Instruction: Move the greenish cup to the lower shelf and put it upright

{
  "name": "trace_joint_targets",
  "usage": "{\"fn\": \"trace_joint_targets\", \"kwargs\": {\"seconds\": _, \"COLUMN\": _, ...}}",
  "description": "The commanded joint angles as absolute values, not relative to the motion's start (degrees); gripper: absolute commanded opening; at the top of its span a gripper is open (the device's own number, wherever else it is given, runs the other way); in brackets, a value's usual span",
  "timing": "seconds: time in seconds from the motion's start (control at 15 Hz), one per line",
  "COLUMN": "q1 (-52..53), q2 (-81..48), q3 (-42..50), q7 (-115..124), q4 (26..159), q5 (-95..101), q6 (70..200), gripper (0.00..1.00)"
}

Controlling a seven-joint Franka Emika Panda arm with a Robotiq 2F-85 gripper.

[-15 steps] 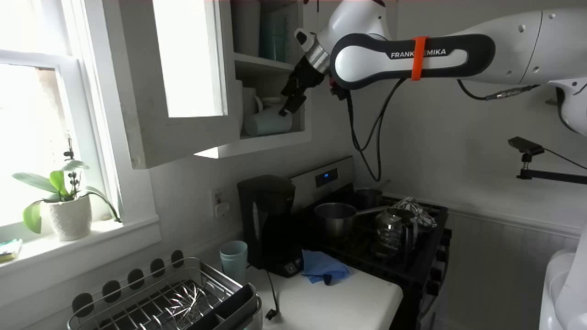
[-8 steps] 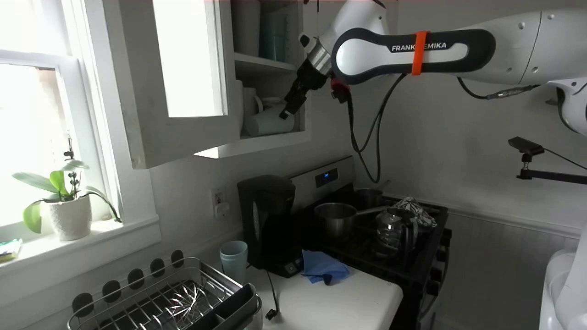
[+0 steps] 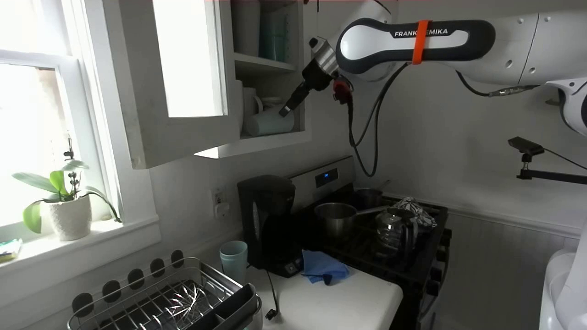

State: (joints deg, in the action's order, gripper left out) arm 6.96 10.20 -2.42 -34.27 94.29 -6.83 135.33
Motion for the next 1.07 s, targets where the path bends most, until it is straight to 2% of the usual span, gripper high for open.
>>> {"fn": "trace_joint_targets", "kwargs": {"seconds": 0.0, "q1": 7.8, "q2": 11.22, "q3": -1.09, "q7": -33.47, "q4": 94.75, "q5": -12.79, "q6": 132.74, "gripper": 1.0}}
{"fn": "trace_joint_targets", "kwargs": {"seconds": 0.67, "q1": 7.84, "q2": 10.47, "q3": 0.14, "q7": -34.24, "q4": 94.26, "q5": -25.04, "q6": 129.14, "gripper": 0.98}}
{"fn": "trace_joint_targets", "kwargs": {"seconds": 0.73, "q1": 7.84, "q2": 10.44, "q3": 0.28, "q7": -34.35, "q4": 94.29, "q5": -26.24, "q6": 129.01, "gripper": 0.92}}
{"fn": "trace_joint_targets", "kwargs": {"seconds": 0.8, "q1": 7.77, "q2": 10.43, "q3": 0.38, "q7": -34.32, "q4": 94.34, "q5": -27.03, "q6": 128.84, "gripper": 0.83}}
{"fn": "trace_joint_targets", "kwargs": {"seconds": 0.87, "q1": 7.62, "q2": 10.4, "q3": 0.4, "q7": -34.23, "q4": 94.45, "q5": -27.2, "q6": 128.84, "gripper": 0.69}}
{"fn": "trace_joint_targets", "kwargs": {"seconds": 1.0, "q1": 7.47, "q2": 10.26, "q3": 0.49, "q7": -34.09, "q4": 94.44, "q5": -27.34, "q6": 128.58, "gripper": 0.54}}
